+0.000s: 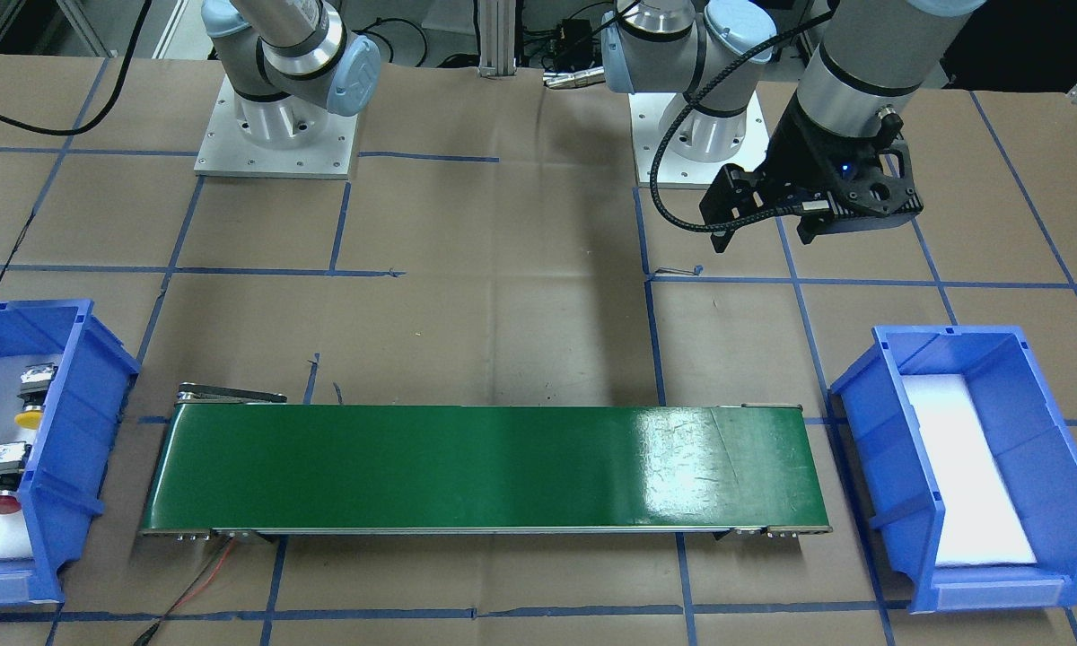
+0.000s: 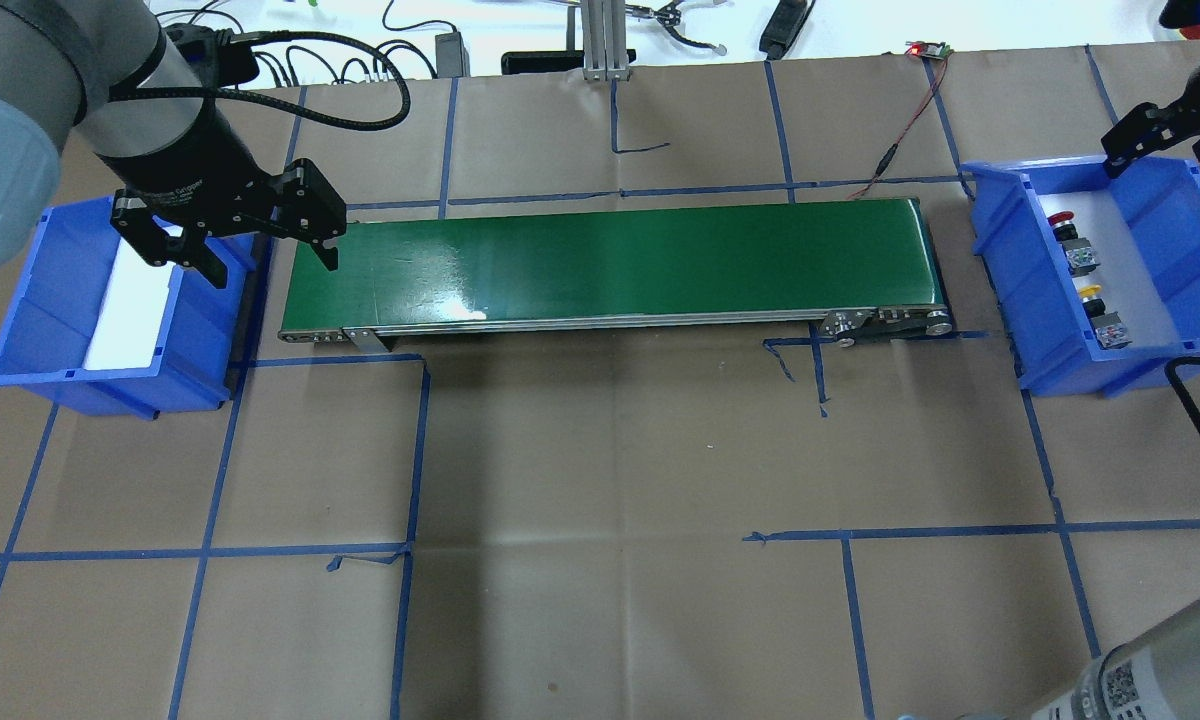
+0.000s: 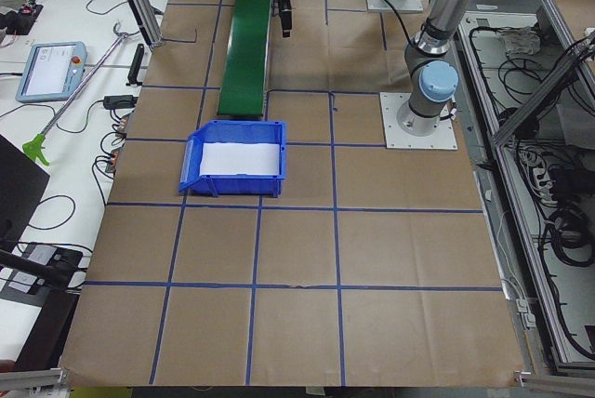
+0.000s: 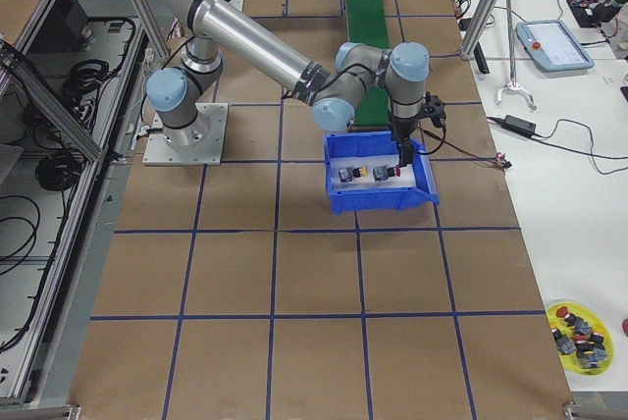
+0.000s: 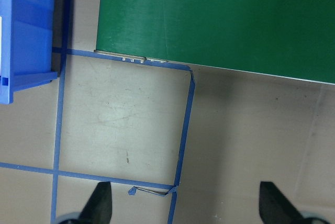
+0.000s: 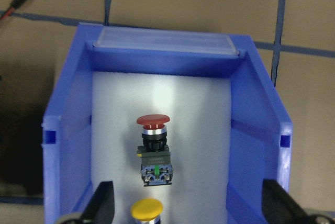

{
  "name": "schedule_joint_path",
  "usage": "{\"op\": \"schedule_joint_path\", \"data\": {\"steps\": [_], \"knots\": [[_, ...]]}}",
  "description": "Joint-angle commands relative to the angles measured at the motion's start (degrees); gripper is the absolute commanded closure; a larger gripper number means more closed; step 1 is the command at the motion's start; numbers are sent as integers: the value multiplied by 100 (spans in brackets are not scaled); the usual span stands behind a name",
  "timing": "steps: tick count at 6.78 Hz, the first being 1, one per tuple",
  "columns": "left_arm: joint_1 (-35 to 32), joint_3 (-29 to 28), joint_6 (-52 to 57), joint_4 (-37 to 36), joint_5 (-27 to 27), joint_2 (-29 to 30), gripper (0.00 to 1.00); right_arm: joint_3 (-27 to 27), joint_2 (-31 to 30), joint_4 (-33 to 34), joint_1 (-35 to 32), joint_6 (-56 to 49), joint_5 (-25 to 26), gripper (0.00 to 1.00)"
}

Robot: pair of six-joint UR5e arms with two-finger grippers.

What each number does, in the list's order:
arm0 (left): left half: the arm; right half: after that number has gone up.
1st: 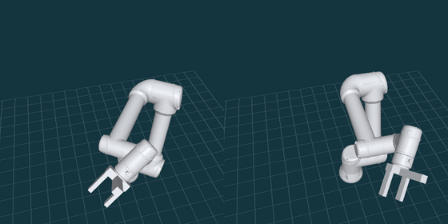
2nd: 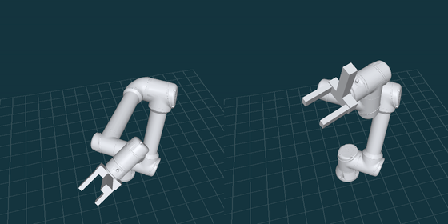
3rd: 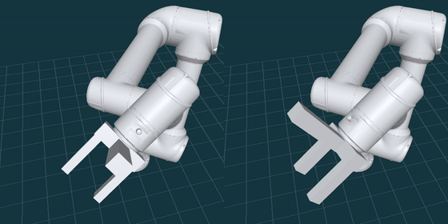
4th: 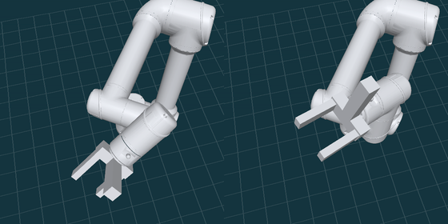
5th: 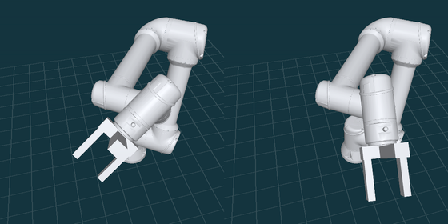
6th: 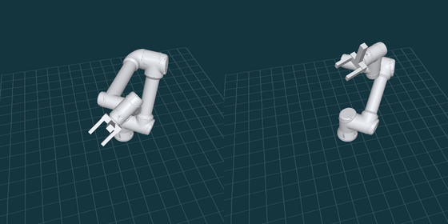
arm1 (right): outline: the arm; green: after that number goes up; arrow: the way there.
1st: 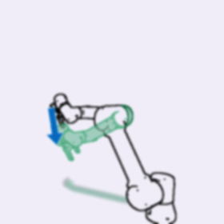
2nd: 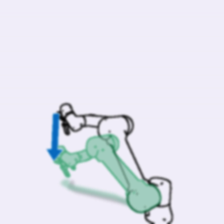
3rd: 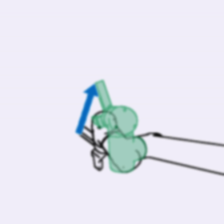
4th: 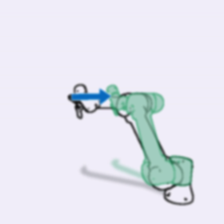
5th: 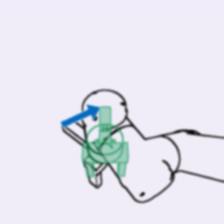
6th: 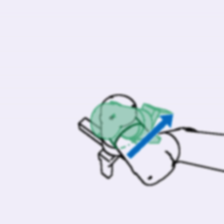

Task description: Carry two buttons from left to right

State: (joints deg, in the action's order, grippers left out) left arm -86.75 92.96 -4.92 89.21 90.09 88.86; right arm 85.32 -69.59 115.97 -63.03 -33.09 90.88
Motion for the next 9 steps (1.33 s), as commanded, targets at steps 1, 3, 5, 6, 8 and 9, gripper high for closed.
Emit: {"op": "schedule_joint_path", "data": {"steps": [1,3,5,6,8,9], "knots": [[0,3,0,0,0,9,0,-33,-842,-1007,-584,1364,17,0],[0,3,0,0,0,9,0,-7,-1336,-1768,-1576,2862,35,0],[0,3,0,0,0,9,0,54,-1776,-2480,-2420,3701,17,0],[0,3,0,0,0,9,0,142,-1804,-2482,-2755,3730,26,0],[0,3,0,0,0,9,0,379,-1961,-2474,-3213,4343,26,0],[0,3,0,0,0,9,0,537,-1971,-2369,-3268,4354,35,0]]}}
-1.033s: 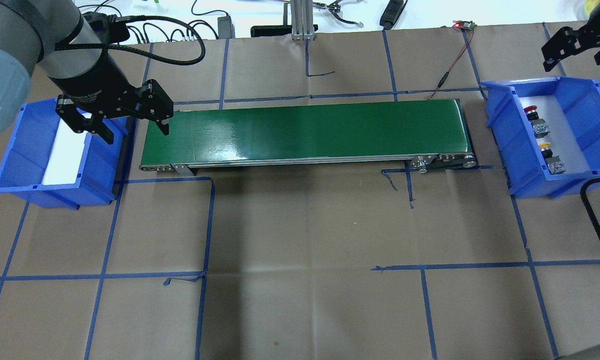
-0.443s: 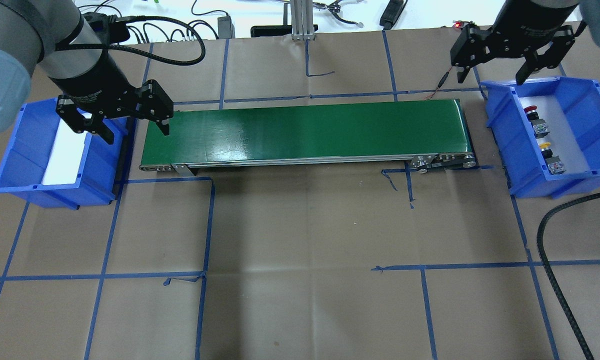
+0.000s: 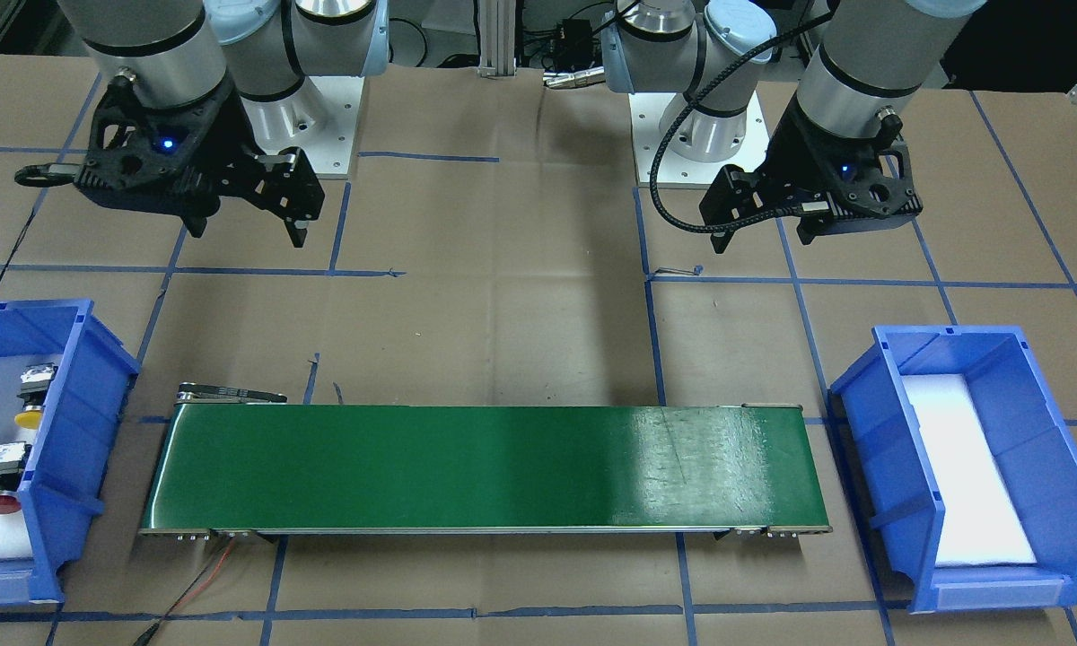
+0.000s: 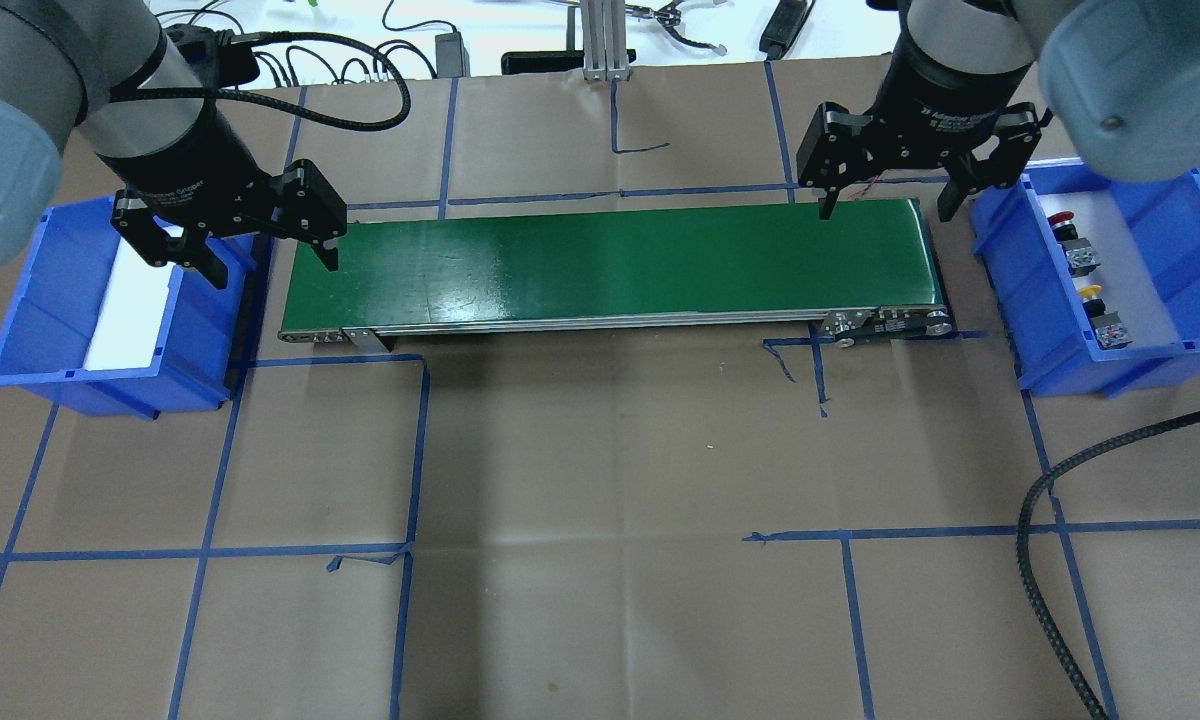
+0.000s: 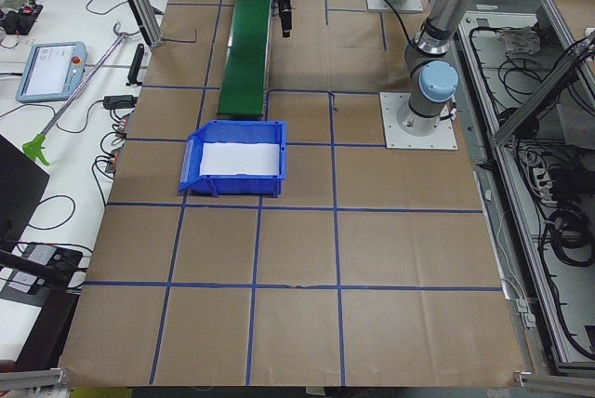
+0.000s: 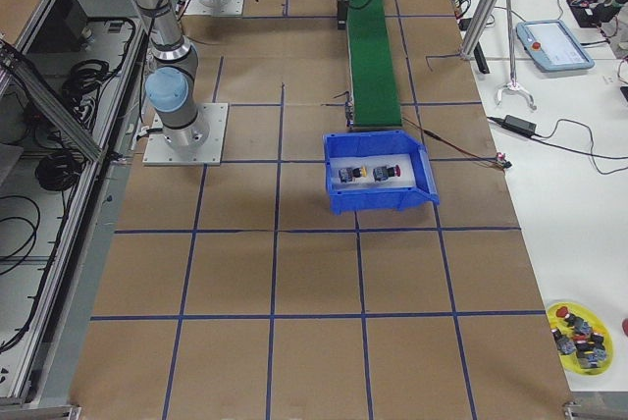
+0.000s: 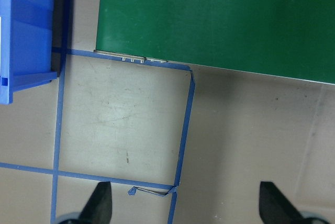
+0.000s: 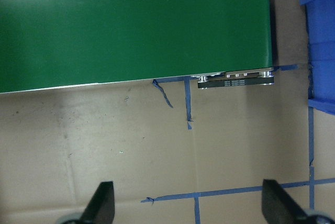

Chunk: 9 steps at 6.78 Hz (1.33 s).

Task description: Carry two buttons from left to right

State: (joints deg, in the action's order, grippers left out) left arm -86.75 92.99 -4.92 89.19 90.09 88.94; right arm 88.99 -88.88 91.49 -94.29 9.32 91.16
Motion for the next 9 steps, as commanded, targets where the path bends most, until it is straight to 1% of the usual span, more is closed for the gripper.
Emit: {"op": "schedule_joint_path", "data": {"steps": [1,6,9], "knots": [[0,0,0,2,0,0,0,215,-42,88,-143,62,-2,0],[9,-88,9,-33,-26,97,0,224,-33,106,-134,26,16,0],[9,-106,464,-24,-44,176,0,224,-25,97,-134,26,16,0]]}}
